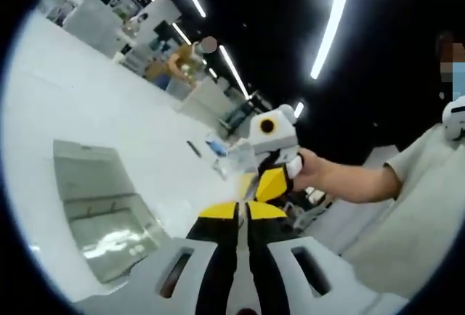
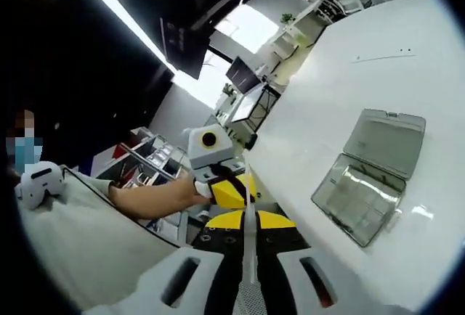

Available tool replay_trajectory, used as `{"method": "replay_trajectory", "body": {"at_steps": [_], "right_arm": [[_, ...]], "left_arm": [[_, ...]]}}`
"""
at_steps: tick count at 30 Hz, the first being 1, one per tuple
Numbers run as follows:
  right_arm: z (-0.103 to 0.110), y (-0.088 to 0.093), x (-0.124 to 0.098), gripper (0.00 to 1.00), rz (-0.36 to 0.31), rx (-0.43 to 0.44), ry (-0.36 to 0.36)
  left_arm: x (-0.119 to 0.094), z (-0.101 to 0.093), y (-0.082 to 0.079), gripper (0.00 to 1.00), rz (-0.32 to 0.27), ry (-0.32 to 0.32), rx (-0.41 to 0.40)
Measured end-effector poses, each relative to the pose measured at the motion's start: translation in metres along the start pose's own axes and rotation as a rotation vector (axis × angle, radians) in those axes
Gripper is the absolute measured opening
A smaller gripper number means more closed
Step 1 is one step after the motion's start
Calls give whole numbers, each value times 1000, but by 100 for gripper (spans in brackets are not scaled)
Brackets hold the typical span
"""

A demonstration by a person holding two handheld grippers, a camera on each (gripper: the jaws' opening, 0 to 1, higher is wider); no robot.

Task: Insert the divider into the dual guide fixture by aligning both edges with the guide slots and pushing it downward to the bottom, including one-sided entry, uneven engagement, binding, and posture correction.

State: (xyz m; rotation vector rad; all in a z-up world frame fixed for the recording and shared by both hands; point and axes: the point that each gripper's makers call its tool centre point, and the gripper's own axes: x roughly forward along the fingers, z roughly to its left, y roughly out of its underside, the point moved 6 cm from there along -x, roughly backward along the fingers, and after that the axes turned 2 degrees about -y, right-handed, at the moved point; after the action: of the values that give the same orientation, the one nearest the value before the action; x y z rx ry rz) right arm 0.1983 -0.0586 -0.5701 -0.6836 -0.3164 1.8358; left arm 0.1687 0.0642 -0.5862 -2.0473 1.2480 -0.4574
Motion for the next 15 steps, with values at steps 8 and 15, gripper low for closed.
{"method": "replay_trajectory", "body": {"at_steps": [8, 15], "right_arm": [[-6, 0, 1, 0, -4, 28, 78], [-13, -2, 1, 0, -6, 44, 151]], "left_arm": [[-2, 7, 3, 2, 8, -58, 18], [-4, 12, 7, 10, 56, -146, 109]]}}
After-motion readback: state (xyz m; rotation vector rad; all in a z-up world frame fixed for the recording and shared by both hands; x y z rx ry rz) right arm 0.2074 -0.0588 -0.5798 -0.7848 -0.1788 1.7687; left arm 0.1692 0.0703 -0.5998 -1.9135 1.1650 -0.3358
